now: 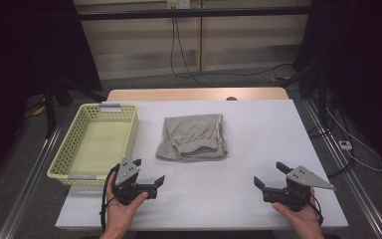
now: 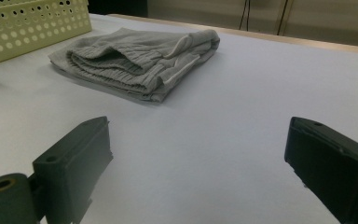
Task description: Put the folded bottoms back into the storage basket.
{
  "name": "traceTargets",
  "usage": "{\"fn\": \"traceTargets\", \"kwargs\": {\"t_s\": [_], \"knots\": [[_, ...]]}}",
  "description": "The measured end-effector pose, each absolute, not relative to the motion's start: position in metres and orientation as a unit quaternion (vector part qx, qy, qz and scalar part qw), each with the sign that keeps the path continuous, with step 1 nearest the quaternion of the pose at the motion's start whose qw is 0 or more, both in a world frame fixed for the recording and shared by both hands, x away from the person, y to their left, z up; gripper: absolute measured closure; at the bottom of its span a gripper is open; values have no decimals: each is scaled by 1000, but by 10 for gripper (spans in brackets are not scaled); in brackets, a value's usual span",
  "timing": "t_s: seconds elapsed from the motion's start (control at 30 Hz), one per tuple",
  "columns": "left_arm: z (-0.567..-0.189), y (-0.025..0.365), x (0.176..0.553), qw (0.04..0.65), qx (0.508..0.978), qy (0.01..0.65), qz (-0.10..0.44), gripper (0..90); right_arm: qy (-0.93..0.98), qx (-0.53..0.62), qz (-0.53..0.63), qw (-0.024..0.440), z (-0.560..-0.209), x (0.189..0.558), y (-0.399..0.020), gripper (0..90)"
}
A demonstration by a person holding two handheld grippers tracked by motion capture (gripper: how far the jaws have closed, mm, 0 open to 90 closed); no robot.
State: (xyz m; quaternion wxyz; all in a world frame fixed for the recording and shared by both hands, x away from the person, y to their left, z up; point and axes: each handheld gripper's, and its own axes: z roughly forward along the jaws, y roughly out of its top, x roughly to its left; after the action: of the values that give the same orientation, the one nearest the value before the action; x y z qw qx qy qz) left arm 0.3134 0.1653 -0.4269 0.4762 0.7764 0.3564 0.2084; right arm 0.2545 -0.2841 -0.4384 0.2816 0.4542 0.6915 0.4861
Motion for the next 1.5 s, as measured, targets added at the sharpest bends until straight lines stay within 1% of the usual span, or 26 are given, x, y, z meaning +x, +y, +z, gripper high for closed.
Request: {"fn": "traceTargets", "kwargs": {"t_s": [0.2,0.37,0.6,0.83,0.93,1.0,1.03,1.1,1.23,1.3,1.43,1.5], "knots": [[-427,165,315,471,779,359,206,40,693,456,485,278,-439,256,-285,62],[-428,162,316,465,784,359,198,41,701,459,479,264,-442,261,-282,49],[-428,161,318,468,783,362,192,47,692,462,485,268,-440,260,-284,51],[-429,147,324,460,794,350,187,53,690,471,479,270,-440,260,-286,48],[-424,141,329,453,799,344,196,57,689,474,476,271,-441,260,-288,49],[-423,138,333,460,797,350,178,57,689,474,476,272,-441,260,-288,50],[-423,138,333,460,797,350,178,59,689,474,476,272,-441,259,-288,50],[-424,133,338,448,798,352,195,66,690,471,477,273,-441,259,-288,50],[-423,133,346,452,792,364,189,69,693,468,478,270,-441,260,-288,47],[-421,134,353,451,787,370,202,71,692,469,478,268,-441,261,-287,47],[-415,135,360,454,790,365,189,77,693,470,478,266,-441,261,-286,47],[-410,134,361,454,790,364,193,77,693,471,477,266,-441,261,-286,47]]}}
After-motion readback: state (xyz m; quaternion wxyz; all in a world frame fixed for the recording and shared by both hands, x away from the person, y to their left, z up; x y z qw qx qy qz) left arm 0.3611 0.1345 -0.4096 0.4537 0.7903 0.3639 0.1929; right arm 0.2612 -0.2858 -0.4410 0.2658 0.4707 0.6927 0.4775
